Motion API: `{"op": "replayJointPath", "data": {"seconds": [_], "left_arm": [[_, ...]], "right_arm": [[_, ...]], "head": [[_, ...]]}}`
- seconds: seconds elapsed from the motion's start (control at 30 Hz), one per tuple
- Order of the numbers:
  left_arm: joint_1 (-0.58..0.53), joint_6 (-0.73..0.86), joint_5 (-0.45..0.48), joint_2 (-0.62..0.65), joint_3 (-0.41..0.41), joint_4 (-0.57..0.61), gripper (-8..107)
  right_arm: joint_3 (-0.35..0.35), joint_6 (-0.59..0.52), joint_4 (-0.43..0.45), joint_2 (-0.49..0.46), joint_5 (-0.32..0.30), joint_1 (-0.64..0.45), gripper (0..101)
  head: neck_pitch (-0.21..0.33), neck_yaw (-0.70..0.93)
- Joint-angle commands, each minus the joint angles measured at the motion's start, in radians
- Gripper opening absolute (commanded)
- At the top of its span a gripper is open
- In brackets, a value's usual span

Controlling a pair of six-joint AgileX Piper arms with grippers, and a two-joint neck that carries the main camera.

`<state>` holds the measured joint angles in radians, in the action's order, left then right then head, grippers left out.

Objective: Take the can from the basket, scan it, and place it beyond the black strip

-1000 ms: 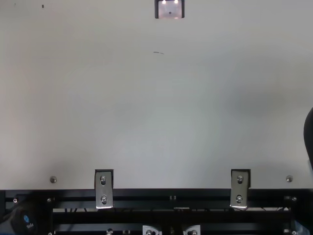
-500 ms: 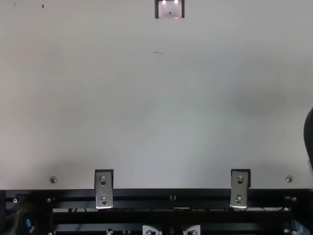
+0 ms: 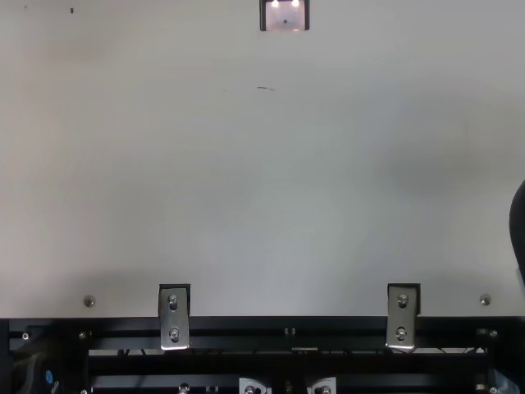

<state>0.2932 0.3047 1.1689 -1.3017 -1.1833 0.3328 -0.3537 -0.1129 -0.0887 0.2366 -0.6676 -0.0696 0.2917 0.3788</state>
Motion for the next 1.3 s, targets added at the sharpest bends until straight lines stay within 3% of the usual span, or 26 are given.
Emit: {"op": "replayJointPath", "data": {"seconds": [0.0, 0.33, 0.53, 0.8, 1.03, 1.27], "left_arm": [[0.0, 0.0, 0.0, 0.0, 0.0, 0.0, 10], [-0.008, -0.016, 0.009, -0.001, -0.007, -0.004, 10], [-0.002, -0.077, 0.051, -0.015, -0.061, 0.025, 10], [-0.008, -0.162, 0.051, -0.056, -0.064, 0.07, 10], [0.009, -0.201, 0.051, -0.072, -0.036, 0.126, 10], [-0.012, -0.227, 0.051, -0.076, 0.048, 0.215, 10]], "right_arm": [[0.0, 0.0, 0.0, 0.0, 0.0, 0.0, 101], [0.0, 0.0, 0.0, 0.0, 0.0, 0.0, 101], [0.0, 0.0, 0.0, 0.0, 0.0, 0.0, 101], [0.0, 0.0, 0.0, 0.0, 0.0, 0.0, 101], [0.0, 0.0, 0.0, 0.0, 0.0, 0.0, 101], [0.0, 0.0, 0.0, 0.0, 0.0, 0.0, 101]], "head": [[0.026, 0.014], [0.026, 0.014], [0.026, 0.014], [0.026, 0.014], [0.026, 0.014], [0.026, 0.014]]}}
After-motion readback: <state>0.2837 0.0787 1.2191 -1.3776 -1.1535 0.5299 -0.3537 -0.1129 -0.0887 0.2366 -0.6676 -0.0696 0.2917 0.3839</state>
